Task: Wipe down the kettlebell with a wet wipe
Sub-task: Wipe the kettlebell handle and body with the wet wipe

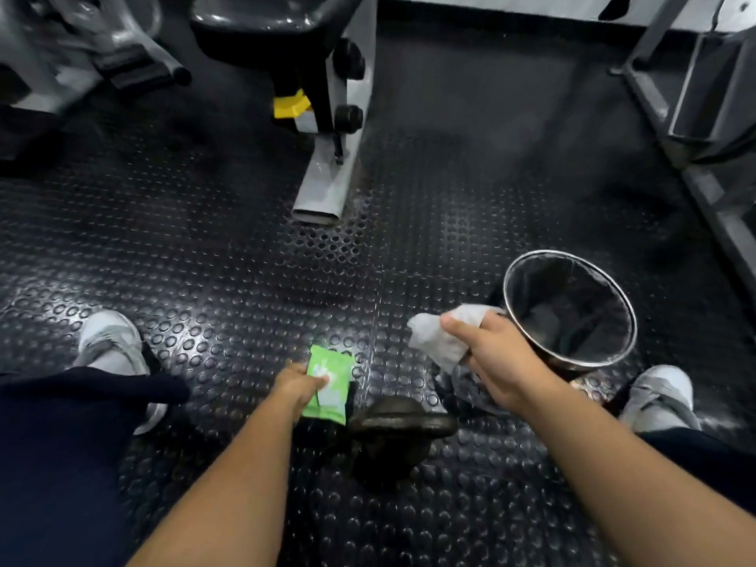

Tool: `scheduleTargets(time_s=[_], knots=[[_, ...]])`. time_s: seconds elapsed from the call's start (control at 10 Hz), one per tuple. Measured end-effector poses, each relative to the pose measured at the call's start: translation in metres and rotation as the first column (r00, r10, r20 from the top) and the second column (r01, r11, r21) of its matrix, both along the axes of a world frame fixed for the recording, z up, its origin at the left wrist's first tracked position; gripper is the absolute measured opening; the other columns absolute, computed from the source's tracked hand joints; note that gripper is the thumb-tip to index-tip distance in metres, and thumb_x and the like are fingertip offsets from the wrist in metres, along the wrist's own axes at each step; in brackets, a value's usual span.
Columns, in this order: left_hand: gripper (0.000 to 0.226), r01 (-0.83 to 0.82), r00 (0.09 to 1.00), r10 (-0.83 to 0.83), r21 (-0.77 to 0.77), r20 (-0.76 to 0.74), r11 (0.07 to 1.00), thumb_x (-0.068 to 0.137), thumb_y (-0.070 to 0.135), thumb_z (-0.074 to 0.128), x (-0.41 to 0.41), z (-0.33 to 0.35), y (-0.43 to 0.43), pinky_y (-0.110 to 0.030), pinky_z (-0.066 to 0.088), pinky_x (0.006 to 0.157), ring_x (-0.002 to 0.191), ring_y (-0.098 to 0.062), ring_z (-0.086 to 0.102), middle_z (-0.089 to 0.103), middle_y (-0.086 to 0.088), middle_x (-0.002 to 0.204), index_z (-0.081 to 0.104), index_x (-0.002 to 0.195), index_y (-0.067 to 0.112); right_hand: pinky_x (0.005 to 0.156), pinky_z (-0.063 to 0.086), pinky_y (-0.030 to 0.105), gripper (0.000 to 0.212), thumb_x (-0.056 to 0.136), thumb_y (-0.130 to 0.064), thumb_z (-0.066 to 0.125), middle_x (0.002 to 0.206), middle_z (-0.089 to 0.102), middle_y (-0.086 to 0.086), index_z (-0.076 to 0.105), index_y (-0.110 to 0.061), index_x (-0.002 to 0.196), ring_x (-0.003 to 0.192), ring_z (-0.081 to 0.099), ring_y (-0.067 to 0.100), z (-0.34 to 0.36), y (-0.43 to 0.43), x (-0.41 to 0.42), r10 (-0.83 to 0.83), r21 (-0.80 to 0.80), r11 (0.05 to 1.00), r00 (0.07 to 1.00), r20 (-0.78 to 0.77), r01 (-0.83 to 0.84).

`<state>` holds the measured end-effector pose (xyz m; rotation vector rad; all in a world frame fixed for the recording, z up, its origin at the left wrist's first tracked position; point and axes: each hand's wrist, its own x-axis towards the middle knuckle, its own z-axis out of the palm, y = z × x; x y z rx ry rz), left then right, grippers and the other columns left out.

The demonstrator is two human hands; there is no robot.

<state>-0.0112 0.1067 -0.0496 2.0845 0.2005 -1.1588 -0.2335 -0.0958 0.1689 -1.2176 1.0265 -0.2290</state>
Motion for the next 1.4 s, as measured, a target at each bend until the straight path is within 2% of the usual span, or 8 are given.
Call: scheduleTargets(time_s=[0.2, 0.4, 0.7, 0.8, 1.0, 1.2, 1.3, 1.4], knots=[[0.042, 0.046, 0.997, -0.046, -0.001, 0.054, 0.999, 0.092, 0.005, 0.075, -0.001, -0.031, -0.016, -0.042, 0.061, 0.084, 0.093, -0.028, 0.071, 0.072, -0.014, 0.116, 0.062, 0.131, 0.005, 0.070, 0.061, 0.033, 0.031, 0.094, -0.024, 0.073, 0.107, 0.077, 0.018, 0.065, -0.003, 0.114, 0.092, 0.077, 0.029, -0.039, -0.009, 0.007, 0.007, 0.084, 0.996, 1.000, -0.018, -0.005], [0.049, 0.301, 0.918, -0.333, 0.167, 0.214, 0.939, 0.097, 0.020, 0.068, 0.015, -0.037, -0.015, -0.039, 0.052, 0.101, 0.115, -0.032, 0.065, 0.066, -0.012, 0.135, 0.055, 0.144, 0.017, 0.089, 0.061, 0.047, 0.029, 0.097, -0.018, 0.070, 0.104, 0.079, 0.014, 0.064, 0.001, 0.118, 0.096, 0.077, 0.030, -0.040, 0.002, 0.037, -0.023, 0.118, 0.993, 1.000, 0.008, 0.022], [0.024, 0.362, 0.896, -0.308, -0.125, 0.319, 0.924, 0.098, 0.032, 0.069, -0.008, 0.075, -0.044, -0.043, 0.054, 0.100, 0.109, -0.025, 0.066, 0.071, 0.000, 0.120, 0.071, 0.119, 0.022, 0.078, 0.061, 0.049, 0.026, 0.102, -0.026, 0.062, 0.100, 0.076, 0.021, 0.068, -0.001, 0.105, 0.086, 0.074, 0.035, -0.037, 0.006, -0.009, -0.026, -0.093, 0.995, 0.996, -0.085, 0.018], [0.024, 0.667, 0.707, -0.582, -0.106, 0.402, 0.738, 0.098, 0.043, 0.066, -0.048, 0.125, -0.057, -0.038, 0.055, 0.097, 0.105, -0.014, 0.066, 0.070, 0.011, 0.113, 0.072, 0.115, 0.027, 0.059, 0.038, 0.039, 0.032, 0.101, -0.029, 0.059, 0.073, 0.051, 0.012, 0.050, -0.005, 0.081, 0.066, 0.043, 0.022, -0.042, 0.007, -0.036, -0.009, -0.293, 0.955, 0.979, -0.204, -0.052], [0.064, 0.948, 0.090, -0.910, 0.246, 0.405, 0.203, 0.081, 0.067, 0.071, -0.125, 0.152, -0.064, -0.033, 0.052, 0.094, 0.108, -0.016, 0.062, 0.065, 0.006, 0.122, 0.062, 0.130, 0.027, 0.055, 0.032, 0.029, 0.029, 0.106, -0.017, 0.049, 0.070, 0.048, 0.002, 0.049, -0.006, 0.079, 0.063, 0.043, 0.014, -0.055, 0.007, -0.083, -0.028, -0.420, 0.892, 0.910, -0.414, -0.164], [0.059, 0.843, -0.149, -0.901, 0.529, 0.406, 0.098, 0.087, 0.044, 0.076, -0.150, 0.132, -0.059, -0.043, 0.055, 0.092, 0.115, -0.027, 0.062, 0.061, -0.001, 0.126, 0.053, 0.140, 0.032, 0.074, 0.042, 0.030, 0.020, 0.104, -0.012, 0.044, 0.083, 0.059, 0.005, 0.057, -0.002, 0.092, 0.085, 0.059, 0.028, -0.079, 0.021, -0.102, -0.074, -0.279, 0.959, 0.908, -0.413, -0.049], [0.049, 0.813, -0.181, -0.893, 0.574, 0.412, 0.100, 0.092, 0.033, 0.071, -0.148, 0.122, -0.059, -0.038, 0.055, 0.089, 0.109, -0.027, 0.065, 0.067, 0.000, 0.123, 0.054, 0.137, 0.037, 0.073, 0.051, 0.025, 0.032, 0.098, -0.009, 0.037, 0.085, 0.058, 0.032, 0.056, 0.017, 0.094, 0.094, 0.060, 0.041, -0.108, 0.014, -0.106, 0.180, -0.314, 0.711, 0.595, -0.784, -0.629], [0.054, 0.823, -0.163, -0.890, 0.556, 0.426, 0.115, 0.094, 0.036, 0.068, -0.145, 0.113, -0.057, -0.036, 0.053, 0.093, 0.113, -0.025, 0.064, 0.067, 0.002, 0.128, 0.050, 0.144, 0.037, 0.050, 0.010, 0.047, 0.049, 0.103, -0.018, 0.038, 0.086, 0.042, -0.056, 0.047, 0.028, 0.115, 0.110, 0.024, -0.029, -0.124, 0.018, -0.110, -0.410, 0.063, 0.896, 0.872, -0.267, 0.441]])
